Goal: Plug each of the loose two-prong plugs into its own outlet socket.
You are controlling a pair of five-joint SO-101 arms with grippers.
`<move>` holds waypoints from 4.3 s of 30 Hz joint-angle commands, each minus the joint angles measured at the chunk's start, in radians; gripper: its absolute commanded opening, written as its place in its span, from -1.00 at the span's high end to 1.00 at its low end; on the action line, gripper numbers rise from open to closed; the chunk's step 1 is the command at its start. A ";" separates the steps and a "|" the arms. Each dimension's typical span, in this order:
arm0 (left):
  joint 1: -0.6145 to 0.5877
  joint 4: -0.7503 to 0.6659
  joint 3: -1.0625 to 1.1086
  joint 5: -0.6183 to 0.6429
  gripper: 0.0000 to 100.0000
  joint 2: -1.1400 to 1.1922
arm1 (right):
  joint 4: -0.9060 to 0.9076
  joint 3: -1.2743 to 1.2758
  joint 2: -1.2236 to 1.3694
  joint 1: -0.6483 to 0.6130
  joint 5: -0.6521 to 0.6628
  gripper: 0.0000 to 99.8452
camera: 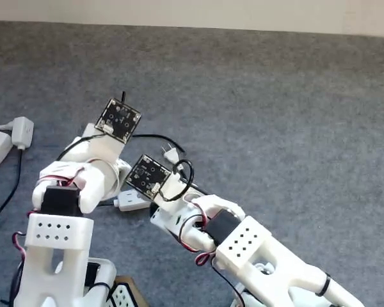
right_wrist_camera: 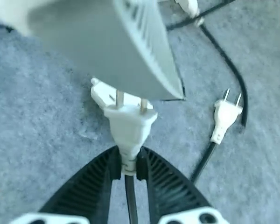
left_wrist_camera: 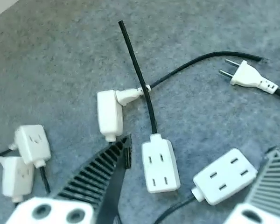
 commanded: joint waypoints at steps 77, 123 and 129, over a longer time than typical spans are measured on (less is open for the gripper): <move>-0.885 0.575 -1.857 -0.350 0.18 1.730 | 0.800 -1.385 1.124 0.025 1.209 0.98; -0.881 0.575 -1.853 -0.348 0.18 1.732 | 0.921 -1.489 1.233 0.019 1.283 0.98; -0.880 0.575 -1.853 -0.347 0.18 1.733 | 1.000 -1.620 1.239 0.035 1.283 0.98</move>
